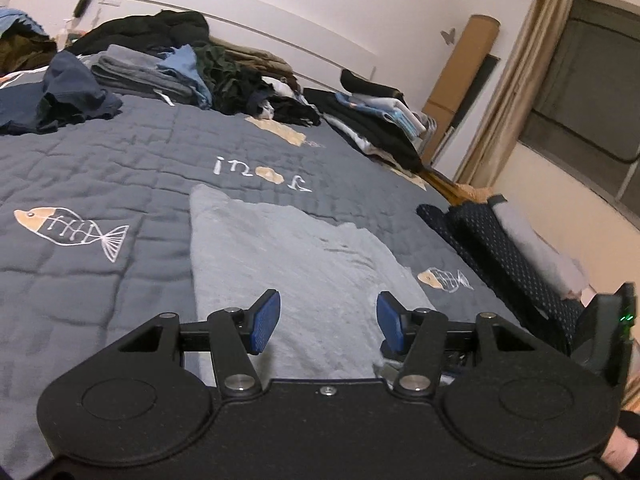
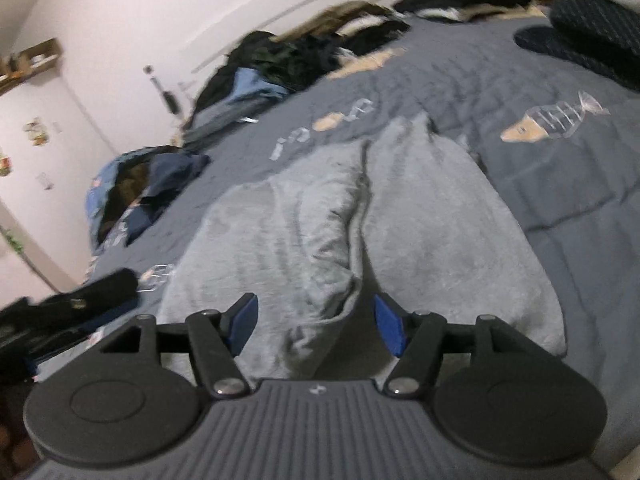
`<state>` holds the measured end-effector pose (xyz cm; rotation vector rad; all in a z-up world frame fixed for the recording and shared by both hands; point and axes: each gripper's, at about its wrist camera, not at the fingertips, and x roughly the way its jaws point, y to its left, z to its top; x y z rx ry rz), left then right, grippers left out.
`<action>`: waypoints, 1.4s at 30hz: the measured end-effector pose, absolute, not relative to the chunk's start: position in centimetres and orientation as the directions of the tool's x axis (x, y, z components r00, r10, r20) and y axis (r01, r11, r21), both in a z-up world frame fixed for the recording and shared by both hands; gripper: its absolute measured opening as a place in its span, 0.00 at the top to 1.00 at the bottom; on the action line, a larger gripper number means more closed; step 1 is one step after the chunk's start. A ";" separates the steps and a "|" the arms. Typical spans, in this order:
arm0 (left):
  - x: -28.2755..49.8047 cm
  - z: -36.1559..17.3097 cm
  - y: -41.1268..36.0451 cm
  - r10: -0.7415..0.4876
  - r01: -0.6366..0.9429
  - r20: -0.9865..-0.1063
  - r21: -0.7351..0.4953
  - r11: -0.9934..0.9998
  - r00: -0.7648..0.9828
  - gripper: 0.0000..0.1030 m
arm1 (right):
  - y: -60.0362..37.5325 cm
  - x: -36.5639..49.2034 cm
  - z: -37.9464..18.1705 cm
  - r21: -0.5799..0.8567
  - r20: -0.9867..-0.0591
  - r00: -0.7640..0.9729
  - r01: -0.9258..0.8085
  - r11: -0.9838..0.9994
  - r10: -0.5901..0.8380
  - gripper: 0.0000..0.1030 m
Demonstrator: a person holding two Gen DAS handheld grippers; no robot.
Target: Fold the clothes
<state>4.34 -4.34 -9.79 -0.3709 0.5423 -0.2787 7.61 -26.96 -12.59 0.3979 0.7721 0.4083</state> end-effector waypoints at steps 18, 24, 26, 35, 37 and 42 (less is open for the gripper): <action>3.4 -9.3 -1.9 -0.321 0.122 -0.441 -0.421 0.899 0.838 0.48 | -26.8 8.7 -12.8 0.577 -0.570 0.651 -0.115 0.808 0.500 0.78; 3.3 -9.2 -2.1 -0.324 0.129 -0.441 -0.417 0.900 0.837 0.48 | -25.9 8.4 -12.9 0.547 -0.582 0.635 -0.157 0.822 0.508 0.91; 3.3 -9.2 -2.0 -0.323 0.130 -0.443 -0.412 0.902 0.836 0.48 | -26.4 8.4 -12.7 0.563 -0.581 0.636 -0.136 0.815 0.507 0.93; 3.5 -9.1 -1.8 -0.316 0.121 -0.441 -0.417 0.901 0.840 0.48 | -31.1 5.9 -8.0 0.645 -0.443 0.726 -0.151 0.750 0.527 0.95; 3.7 -9.2 -2.1 -0.320 0.122 -0.446 -0.417 0.900 0.836 0.48 | -32.5 5.5 -7.3 0.631 -0.437 0.753 -0.134 0.764 0.493 0.95; 3.8 -9.5 -3.9 -0.334 0.161 -0.477 -0.367 0.916 0.813 0.48 | -35.4 7.0 -9.7 0.608 -0.554 0.722 0.010 0.794 0.414 0.95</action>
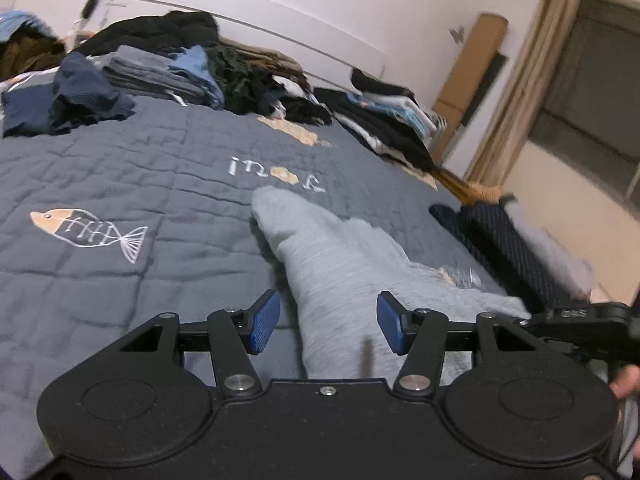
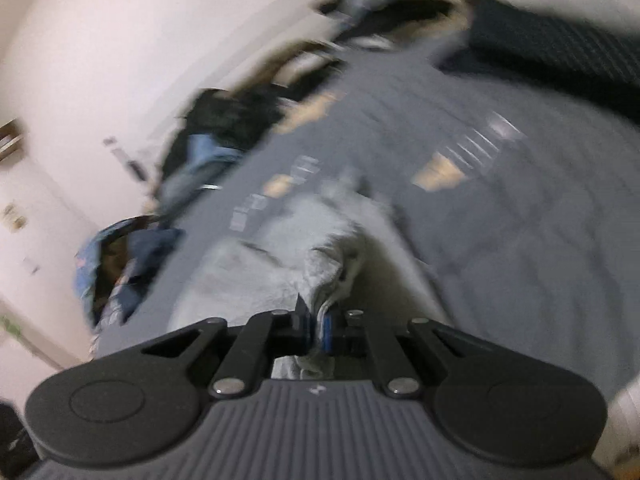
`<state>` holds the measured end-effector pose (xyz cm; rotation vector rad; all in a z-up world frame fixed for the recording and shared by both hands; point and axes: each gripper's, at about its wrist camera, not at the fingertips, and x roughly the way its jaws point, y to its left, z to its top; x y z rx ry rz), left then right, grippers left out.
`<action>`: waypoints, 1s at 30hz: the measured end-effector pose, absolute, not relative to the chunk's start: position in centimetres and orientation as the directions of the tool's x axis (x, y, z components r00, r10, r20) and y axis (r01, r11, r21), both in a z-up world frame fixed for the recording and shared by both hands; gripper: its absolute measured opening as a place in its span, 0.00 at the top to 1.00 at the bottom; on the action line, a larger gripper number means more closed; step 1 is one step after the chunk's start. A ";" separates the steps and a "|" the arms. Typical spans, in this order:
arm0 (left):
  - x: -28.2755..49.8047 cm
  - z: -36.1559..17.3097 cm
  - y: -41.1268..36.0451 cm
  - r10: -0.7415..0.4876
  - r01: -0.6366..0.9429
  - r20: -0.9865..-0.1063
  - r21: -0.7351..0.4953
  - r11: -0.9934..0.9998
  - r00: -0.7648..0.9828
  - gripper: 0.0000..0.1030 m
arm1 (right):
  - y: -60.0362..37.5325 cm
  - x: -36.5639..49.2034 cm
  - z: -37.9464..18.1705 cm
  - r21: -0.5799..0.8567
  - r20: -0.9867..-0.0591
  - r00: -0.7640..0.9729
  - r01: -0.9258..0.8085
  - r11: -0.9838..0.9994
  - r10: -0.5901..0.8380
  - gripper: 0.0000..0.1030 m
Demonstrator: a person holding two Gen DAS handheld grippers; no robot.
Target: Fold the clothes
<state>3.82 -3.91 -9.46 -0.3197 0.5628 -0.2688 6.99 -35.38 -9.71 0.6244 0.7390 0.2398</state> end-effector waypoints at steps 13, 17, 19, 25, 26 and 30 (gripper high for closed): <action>-1.9 -12.6 -15.0 -0.174 0.403 -0.431 0.527 0.748 0.886 0.36 | -36.1 7.6 -9.8 0.676 -0.495 0.723 -0.026 0.736 0.481 0.95; -2.1 -15.6 -17.1 -0.125 0.354 -0.354 0.712 0.607 0.927 0.33 | -36.1 7.7 -9.9 0.685 -0.488 0.723 -0.031 0.728 0.490 0.95; -1.7 -17.1 -18.0 -0.111 0.352 -0.350 0.768 0.534 0.930 0.32 | -36.1 7.7 -9.9 0.692 -0.485 0.720 -0.031 0.721 0.496 0.95; -1.5 -17.6 -18.0 -0.089 0.404 -0.415 0.781 0.476 0.906 0.31 | -37.2 7.8 -10.2 0.737 -0.462 0.727 -0.004 0.676 0.508 0.95; -2.0 -17.4 -17.8 -0.107 0.394 -0.394 0.781 0.484 0.913 0.31 | -37.5 7.8 -10.3 0.744 -0.460 0.725 0.000 0.668 0.512 0.95; -1.4 -18.3 -18.3 -0.067 0.298 -0.301 0.843 0.448 0.951 0.30 | -37.2 7.9 -10.6 0.734 -0.476 0.718 0.006 0.679 0.507 0.95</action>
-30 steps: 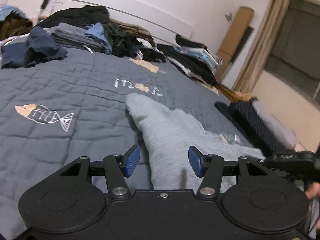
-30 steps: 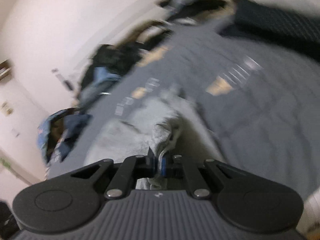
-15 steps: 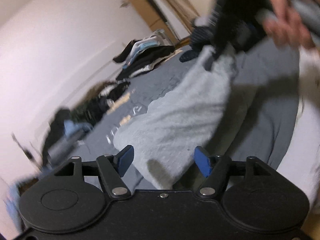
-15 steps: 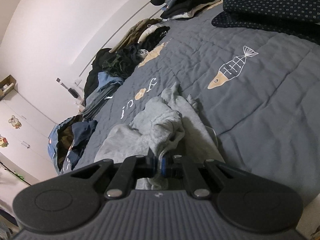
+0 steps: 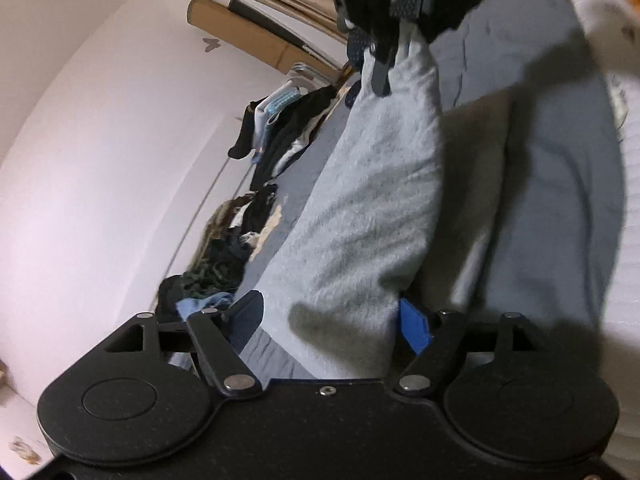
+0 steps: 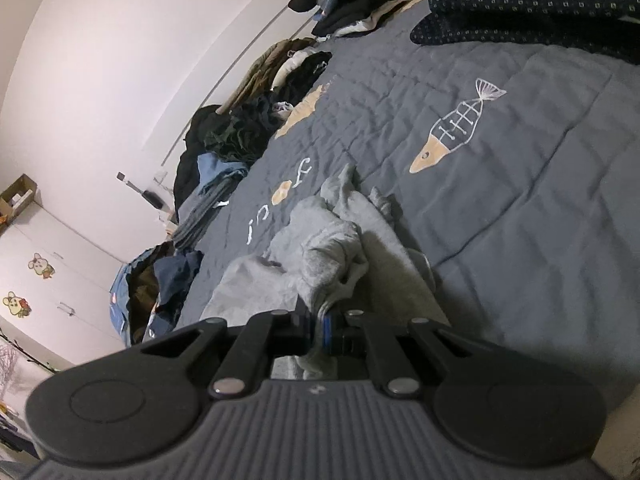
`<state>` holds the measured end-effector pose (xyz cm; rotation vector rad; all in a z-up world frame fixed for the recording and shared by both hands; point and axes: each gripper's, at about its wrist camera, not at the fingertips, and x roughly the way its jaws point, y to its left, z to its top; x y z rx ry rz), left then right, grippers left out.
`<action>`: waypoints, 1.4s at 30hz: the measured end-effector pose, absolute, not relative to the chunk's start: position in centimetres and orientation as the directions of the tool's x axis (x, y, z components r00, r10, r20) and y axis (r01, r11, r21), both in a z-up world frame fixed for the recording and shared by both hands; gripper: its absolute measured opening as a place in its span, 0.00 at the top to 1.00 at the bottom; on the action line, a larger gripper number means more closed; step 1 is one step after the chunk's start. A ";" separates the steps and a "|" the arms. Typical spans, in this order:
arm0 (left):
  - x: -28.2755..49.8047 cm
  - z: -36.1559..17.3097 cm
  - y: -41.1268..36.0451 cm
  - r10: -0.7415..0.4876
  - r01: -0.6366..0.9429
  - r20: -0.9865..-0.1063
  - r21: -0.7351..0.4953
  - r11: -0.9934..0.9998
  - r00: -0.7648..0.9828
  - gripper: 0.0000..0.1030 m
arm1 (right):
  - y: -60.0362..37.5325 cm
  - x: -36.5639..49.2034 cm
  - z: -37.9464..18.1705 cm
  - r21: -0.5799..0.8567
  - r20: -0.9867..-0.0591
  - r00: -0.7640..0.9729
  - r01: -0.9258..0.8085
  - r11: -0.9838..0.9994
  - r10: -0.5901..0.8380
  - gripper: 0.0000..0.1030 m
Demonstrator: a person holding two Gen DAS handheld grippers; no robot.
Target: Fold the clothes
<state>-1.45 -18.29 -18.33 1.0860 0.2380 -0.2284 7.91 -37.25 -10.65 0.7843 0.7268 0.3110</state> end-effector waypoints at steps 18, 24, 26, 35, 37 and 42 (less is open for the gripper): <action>-2.6 -18.8 -15.8 -0.030 0.305 -0.319 0.871 0.384 0.947 0.35 | -35.1 8.3 -13.1 0.476 -0.663 0.682 0.065 0.877 0.309 0.93; -2.3 -15.9 -12.4 -0.061 0.521 -0.576 0.683 0.512 0.815 0.34 | -36.6 7.4 -10.5 0.489 -0.639 0.690 0.022 0.872 0.340 0.81; -2.8 -14.0 -10.4 -0.129 0.579 -0.640 0.568 0.585 0.757 0.33 | -37.3 6.7 -9.1 0.463 -0.627 0.705 -0.005 0.887 0.331 0.69; 2.3 -7.0 -4.9 -0.281 0.393 -0.500 0.134 0.910 0.819 0.28 | -38.3 10.4 -4.5 0.433 -0.542 0.745 -0.151 0.889 0.390 0.56; 2.9 -6.2 -4.6 -0.297 0.361 -0.465 0.051 0.931 0.834 0.28 | -37.2 12.7 -4.3 0.398 -0.530 0.730 -0.236 0.887 0.432 0.55; 3.1 -6.2 -3.9 -0.300 0.298 -0.426 -0.074 0.952 0.854 0.28 | -33.2 19.2 -5.4 0.261 -0.551 0.695 -0.383 0.886 0.462 0.54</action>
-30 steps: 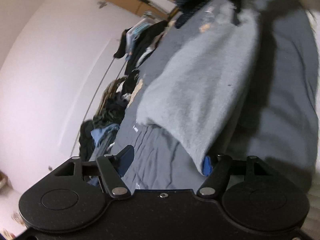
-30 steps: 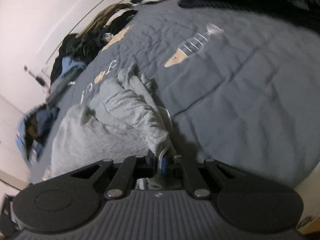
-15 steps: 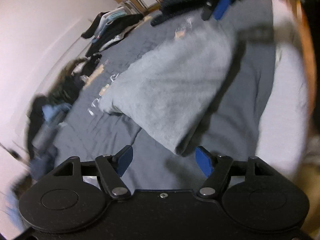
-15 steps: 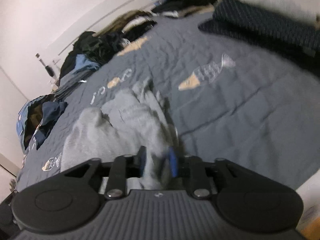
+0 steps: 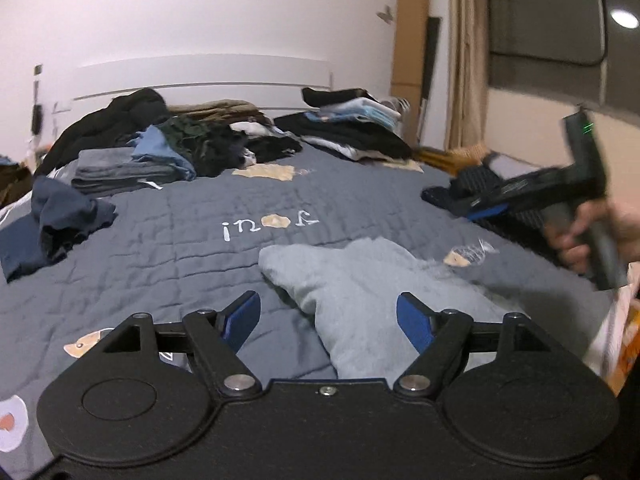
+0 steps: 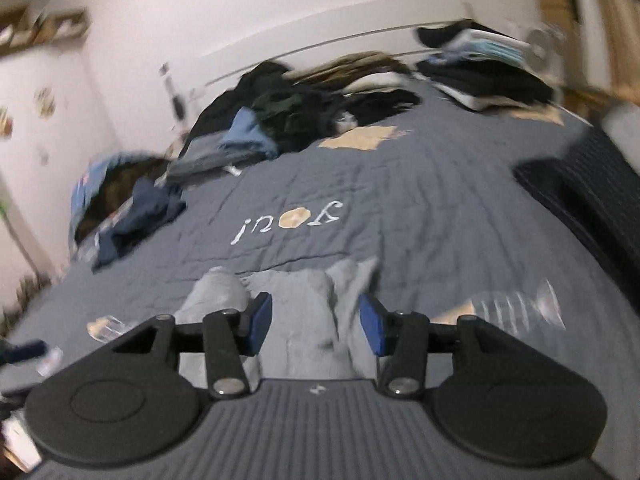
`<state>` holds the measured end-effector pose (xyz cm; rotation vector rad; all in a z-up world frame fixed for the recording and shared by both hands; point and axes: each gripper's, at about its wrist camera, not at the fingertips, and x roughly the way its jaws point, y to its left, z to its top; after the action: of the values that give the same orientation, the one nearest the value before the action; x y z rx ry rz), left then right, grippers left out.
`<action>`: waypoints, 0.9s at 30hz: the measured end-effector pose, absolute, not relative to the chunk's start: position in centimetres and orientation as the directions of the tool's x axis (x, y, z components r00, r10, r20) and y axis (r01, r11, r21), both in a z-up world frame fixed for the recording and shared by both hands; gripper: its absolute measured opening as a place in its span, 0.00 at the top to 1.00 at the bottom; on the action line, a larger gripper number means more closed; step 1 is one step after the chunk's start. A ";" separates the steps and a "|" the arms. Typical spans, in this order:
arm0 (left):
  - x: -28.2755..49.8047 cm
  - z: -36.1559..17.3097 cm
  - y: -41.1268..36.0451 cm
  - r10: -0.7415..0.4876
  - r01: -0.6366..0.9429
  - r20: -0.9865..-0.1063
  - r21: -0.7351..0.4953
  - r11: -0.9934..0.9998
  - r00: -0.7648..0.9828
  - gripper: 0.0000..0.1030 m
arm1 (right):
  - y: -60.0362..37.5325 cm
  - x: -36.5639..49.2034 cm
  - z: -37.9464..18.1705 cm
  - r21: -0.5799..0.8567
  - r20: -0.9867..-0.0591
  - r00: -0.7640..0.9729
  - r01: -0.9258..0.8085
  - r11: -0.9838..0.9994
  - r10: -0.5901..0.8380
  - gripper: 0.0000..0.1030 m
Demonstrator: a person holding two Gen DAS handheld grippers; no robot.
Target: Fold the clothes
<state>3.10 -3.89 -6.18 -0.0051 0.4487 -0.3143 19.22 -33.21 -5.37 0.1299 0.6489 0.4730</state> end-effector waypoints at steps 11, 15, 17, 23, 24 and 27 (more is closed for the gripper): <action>6.9 -7.9 -3.9 -0.308 0.271 -0.468 -0.147 0.951 0.828 0.28 | -27.9 28.2 -10.6 0.242 -0.657 0.556 -0.484 0.841 0.509 0.54; 7.5 -8.2 -4.3 -0.309 0.282 -0.490 -0.130 0.950 0.815 0.28 | -27.3 28.6 -12.1 0.242 -0.692 0.519 -0.488 0.839 0.502 0.54; 7.3 -8.1 -4.4 -0.306 0.287 -0.490 -0.116 0.951 0.816 0.28 | -27.0 28.6 -12.6 0.254 -0.705 0.496 -0.491 0.833 0.508 0.59; 6.9 -8.3 -3.7 -0.306 0.281 -0.492 -0.126 0.952 0.815 0.28 | -27.3 27.8 -10.8 0.257 -0.657 0.548 -0.482 0.837 0.517 0.97; 6.9 -8.5 -3.6 -0.308 0.282 -0.490 -0.127 0.951 0.815 0.28 | -27.7 27.7 -10.0 0.254 -0.634 0.577 -0.473 0.844 0.515 0.97; 6.9 -8.7 -3.4 -0.298 0.277 -0.496 -0.117 0.954 0.816 0.28 | -29.5 27.4 -7.6 0.234 -0.549 0.687 -0.419 0.877 0.475 0.97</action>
<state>6.86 -3.39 -8.68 -0.0404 0.5349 -0.3066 27.45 -29.48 -7.64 0.0927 0.6406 0.5011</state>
